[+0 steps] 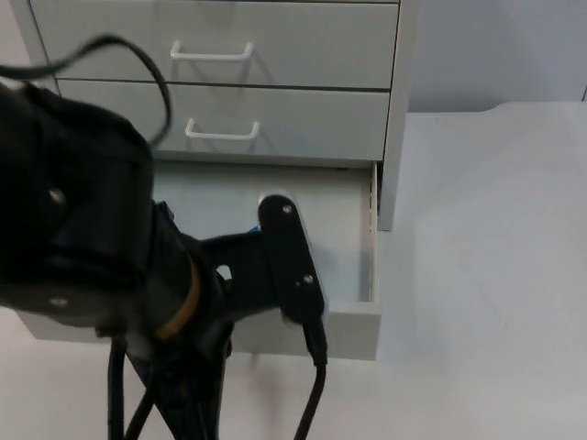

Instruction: Open the drawer with the left hand, place the block into the drawer with the right hand, then close the drawer with the left hand.

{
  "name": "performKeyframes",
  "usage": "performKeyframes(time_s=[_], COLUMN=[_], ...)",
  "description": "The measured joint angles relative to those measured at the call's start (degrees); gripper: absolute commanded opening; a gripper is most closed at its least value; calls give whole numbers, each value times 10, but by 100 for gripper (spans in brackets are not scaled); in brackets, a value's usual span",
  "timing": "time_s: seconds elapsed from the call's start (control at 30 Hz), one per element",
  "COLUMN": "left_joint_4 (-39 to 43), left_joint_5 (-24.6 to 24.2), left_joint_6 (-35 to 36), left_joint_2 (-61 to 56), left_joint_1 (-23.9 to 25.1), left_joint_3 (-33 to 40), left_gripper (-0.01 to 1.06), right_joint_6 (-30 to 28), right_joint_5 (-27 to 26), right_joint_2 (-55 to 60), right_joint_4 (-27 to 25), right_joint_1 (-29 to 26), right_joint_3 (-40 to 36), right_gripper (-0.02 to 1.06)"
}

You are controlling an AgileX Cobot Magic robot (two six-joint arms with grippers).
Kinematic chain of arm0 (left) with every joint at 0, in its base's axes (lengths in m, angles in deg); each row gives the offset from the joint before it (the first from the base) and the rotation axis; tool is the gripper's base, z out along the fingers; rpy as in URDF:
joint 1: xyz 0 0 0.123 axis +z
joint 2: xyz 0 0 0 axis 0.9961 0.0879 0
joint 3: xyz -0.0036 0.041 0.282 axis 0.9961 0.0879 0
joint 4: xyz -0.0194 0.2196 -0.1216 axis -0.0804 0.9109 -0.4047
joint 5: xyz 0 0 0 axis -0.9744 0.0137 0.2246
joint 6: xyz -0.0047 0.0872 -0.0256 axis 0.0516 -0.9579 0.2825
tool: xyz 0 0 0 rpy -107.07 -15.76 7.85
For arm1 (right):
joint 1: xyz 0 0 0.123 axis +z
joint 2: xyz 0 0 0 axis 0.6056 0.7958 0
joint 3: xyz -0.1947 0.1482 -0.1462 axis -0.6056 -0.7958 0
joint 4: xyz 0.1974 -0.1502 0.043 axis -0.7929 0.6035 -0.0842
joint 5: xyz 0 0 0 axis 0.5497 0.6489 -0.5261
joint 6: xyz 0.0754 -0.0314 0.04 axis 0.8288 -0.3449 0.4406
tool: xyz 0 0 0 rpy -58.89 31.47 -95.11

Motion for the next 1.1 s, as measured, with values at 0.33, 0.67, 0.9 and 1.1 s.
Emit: performKeyframes(time_s=[0.33,0.67,0.9,1.1], left_joint_4=[257,451,518,528], left_joint_5=[1,17,-3,-9], left_joint_6=[228,419,507,518], left_joint_2=[69,86,88,106], left_joint_1=[0,32,57,93], left_joint_3=[0,0,-4,-58], left_gripper=[0,0,0,0], right_joint_6=[0,0,0,0], right_joint_5=[0,-1,-4,-9], right_joint_2=[0,0,0,0], right_joint_4=[0,0,0,0], right_joint_1=[0,0,0,0], right_joint_3=[0,0,0,0], right_gripper=[59,59,59,59])
